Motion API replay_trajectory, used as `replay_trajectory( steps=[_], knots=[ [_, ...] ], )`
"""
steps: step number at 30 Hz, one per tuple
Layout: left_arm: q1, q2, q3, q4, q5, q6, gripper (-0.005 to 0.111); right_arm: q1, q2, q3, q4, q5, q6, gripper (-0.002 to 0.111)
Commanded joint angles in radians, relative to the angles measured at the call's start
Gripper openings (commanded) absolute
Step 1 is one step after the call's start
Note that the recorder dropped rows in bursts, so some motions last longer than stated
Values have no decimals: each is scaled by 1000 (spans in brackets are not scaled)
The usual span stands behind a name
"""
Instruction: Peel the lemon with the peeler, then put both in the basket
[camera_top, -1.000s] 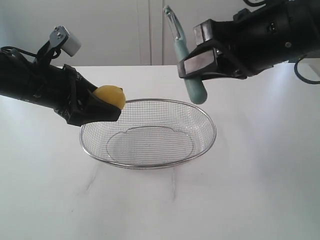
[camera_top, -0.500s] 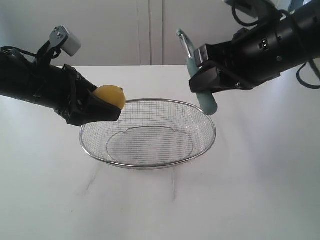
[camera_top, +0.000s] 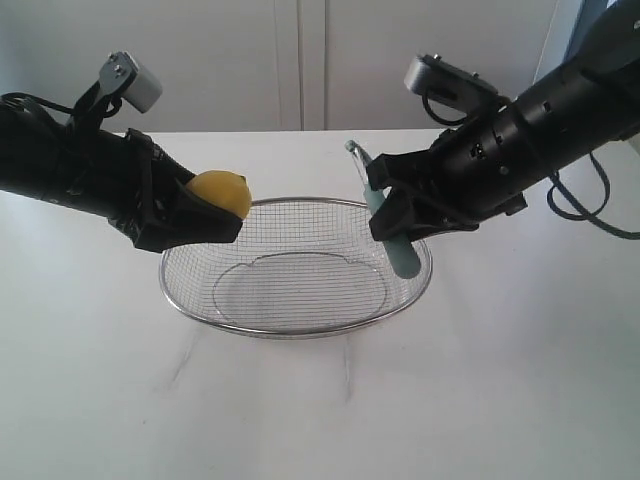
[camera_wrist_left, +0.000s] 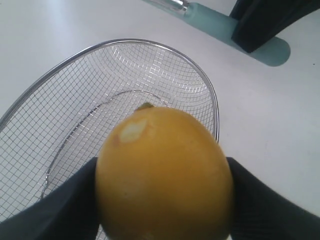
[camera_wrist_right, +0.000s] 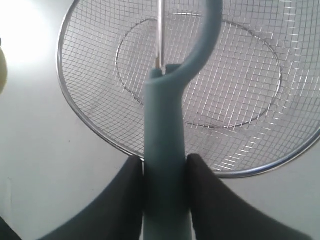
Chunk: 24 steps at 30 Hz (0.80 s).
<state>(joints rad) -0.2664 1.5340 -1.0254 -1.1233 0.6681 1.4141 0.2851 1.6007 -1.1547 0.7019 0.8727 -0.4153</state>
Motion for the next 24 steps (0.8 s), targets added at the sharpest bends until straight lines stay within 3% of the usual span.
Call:
replay_trajectory(
  steps=[1, 13, 24],
  knots=[
    [-5, -4, 1, -27, 24, 0, 0, -8, 26, -10, 3, 1, -7, 0],
    [-5, -4, 1, -27, 24, 0, 0, 3, 93, -10, 146, 52, -79, 0],
    [-5, -4, 1, -27, 24, 0, 0, 134, 163, -10, 185, 52, -79, 0]
  ],
)
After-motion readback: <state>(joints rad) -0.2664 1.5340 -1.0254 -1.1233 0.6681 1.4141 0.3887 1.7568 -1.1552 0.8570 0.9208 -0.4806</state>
